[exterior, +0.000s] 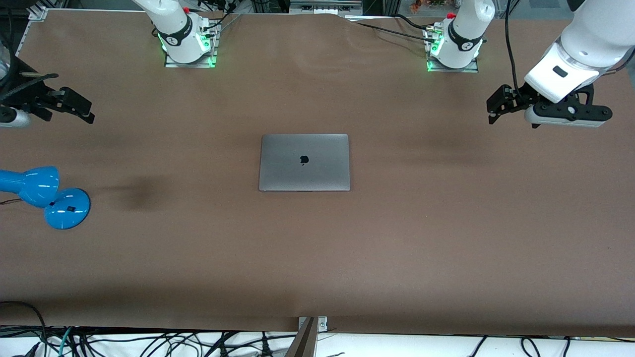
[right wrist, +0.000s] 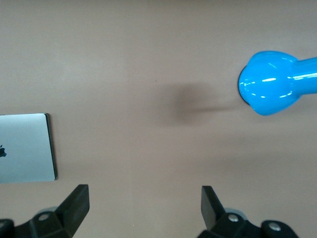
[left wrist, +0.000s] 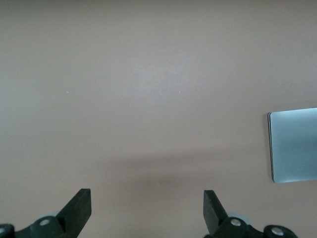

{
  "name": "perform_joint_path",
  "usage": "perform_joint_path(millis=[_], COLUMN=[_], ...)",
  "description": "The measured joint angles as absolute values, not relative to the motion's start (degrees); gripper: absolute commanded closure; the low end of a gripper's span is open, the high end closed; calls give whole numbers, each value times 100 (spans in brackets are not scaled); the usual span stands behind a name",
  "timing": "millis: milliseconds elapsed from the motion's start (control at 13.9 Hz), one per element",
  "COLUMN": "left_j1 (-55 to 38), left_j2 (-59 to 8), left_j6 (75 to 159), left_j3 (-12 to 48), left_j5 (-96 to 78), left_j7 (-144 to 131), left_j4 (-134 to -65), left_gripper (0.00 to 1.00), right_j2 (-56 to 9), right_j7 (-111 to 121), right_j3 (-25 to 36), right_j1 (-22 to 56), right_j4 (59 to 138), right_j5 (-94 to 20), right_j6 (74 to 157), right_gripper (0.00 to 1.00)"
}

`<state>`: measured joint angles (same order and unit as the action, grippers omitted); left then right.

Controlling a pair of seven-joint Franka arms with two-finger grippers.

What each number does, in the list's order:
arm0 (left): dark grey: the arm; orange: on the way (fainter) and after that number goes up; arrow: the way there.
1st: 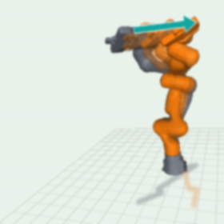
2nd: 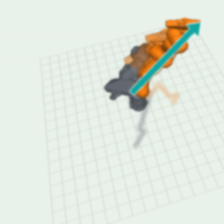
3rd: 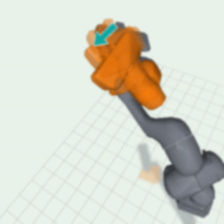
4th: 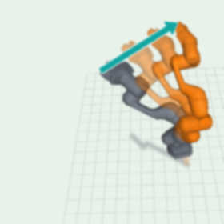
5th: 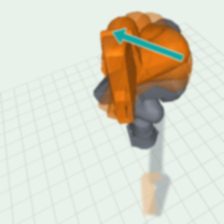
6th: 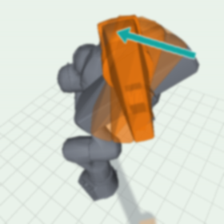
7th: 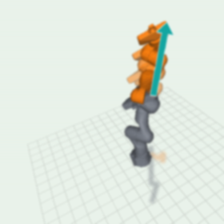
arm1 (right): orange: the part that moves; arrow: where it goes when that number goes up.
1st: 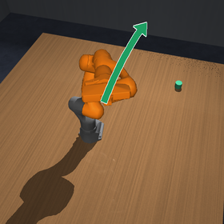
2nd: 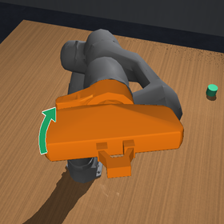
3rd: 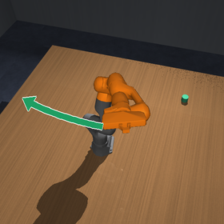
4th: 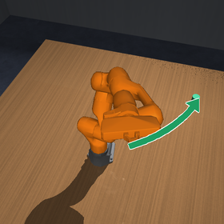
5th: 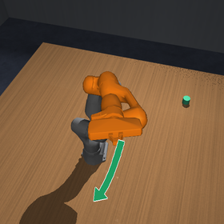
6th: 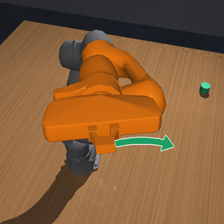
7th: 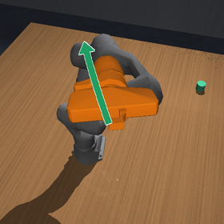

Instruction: Close laptop with both arms from behind

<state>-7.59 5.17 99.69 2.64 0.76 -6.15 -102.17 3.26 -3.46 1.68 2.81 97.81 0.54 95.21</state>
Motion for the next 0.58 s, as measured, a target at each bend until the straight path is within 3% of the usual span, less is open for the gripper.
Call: perform_joint_path(millis=[577], left_j1=[-1179], left_j2=[88], left_j6=[9307], left_j3=[-120], left_j5=[76], left_j7=[-617], left_j4=[-8994], left_gripper=[0], right_j2=[212], right_j7=[-346], right_j3=[77], right_j1=[252], right_j4=[9783], right_j5=[54], right_j6=[9609], right_gripper=[0])
